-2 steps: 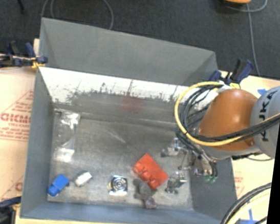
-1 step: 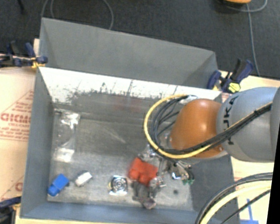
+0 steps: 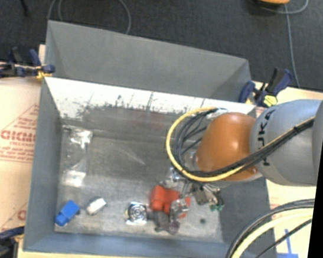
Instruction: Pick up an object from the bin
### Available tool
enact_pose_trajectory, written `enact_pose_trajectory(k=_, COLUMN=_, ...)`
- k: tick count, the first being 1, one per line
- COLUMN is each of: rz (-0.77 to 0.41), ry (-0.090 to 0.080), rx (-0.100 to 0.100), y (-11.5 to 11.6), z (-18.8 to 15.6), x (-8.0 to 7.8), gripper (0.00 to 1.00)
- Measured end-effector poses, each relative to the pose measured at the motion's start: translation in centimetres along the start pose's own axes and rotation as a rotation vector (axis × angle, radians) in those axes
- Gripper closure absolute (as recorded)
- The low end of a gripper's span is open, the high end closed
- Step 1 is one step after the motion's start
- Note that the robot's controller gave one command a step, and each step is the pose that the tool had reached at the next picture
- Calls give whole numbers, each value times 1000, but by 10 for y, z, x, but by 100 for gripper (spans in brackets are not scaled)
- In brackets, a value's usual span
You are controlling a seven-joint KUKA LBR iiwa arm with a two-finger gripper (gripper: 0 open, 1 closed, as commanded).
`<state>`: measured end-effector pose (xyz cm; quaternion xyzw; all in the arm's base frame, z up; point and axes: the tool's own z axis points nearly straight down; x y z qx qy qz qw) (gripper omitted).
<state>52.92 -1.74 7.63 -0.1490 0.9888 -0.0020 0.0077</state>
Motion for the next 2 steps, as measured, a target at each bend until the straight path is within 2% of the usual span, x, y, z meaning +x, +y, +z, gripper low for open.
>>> enact_pose_trajectory(k=1, rz=-272, ry=4, rx=-3, y=-20, z=-106, x=-19, gripper=100)
enact_pose_trajectory(k=2, rz=-504, ry=6, rx=-5, y=16, z=-210, x=39, gripper=100)
